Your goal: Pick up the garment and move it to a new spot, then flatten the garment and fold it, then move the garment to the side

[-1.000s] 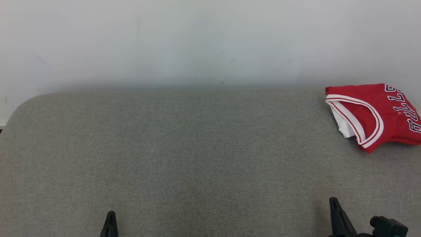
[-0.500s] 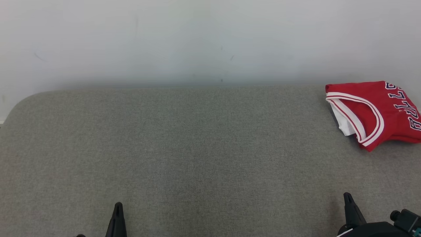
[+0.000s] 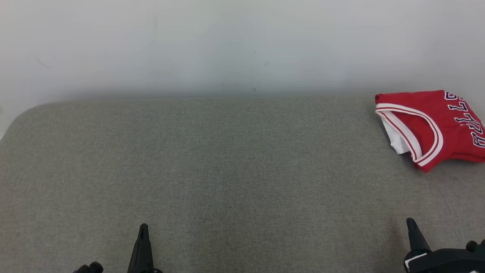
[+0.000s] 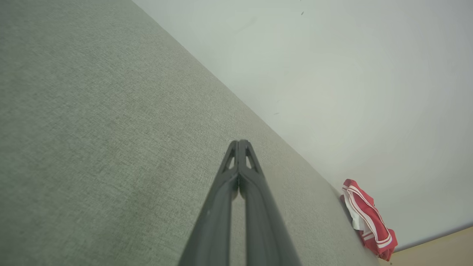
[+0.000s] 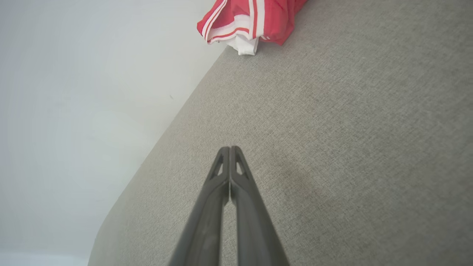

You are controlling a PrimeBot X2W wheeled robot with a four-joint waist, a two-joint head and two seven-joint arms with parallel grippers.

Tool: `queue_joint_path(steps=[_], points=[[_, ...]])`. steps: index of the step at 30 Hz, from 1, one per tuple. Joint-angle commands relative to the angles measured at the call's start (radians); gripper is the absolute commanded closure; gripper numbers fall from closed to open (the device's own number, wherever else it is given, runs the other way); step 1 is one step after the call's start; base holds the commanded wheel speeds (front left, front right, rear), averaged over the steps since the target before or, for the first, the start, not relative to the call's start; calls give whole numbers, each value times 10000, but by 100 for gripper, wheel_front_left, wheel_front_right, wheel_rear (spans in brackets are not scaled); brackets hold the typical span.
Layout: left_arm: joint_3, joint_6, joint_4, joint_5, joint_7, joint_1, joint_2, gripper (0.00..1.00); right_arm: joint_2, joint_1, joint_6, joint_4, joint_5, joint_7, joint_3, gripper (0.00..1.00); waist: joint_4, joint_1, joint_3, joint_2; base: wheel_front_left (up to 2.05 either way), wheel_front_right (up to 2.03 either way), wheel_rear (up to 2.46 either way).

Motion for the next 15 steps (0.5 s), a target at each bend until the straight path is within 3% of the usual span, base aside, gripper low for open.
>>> queue_joint_path(steps=[1, 15], points=[[-86, -58, -51, -400, -25, -289, 32, 100, -82, -273, -7, -38, 384, 151, -177, 100, -3, -1, 15, -1, 0, 0, 0], [-464, -141, 127, -2021, -28, -649, 37, 100, -116, -599, -10, 150, 1862, 979, -835, 100, -26, -1, 121, -1, 0, 0, 0]])
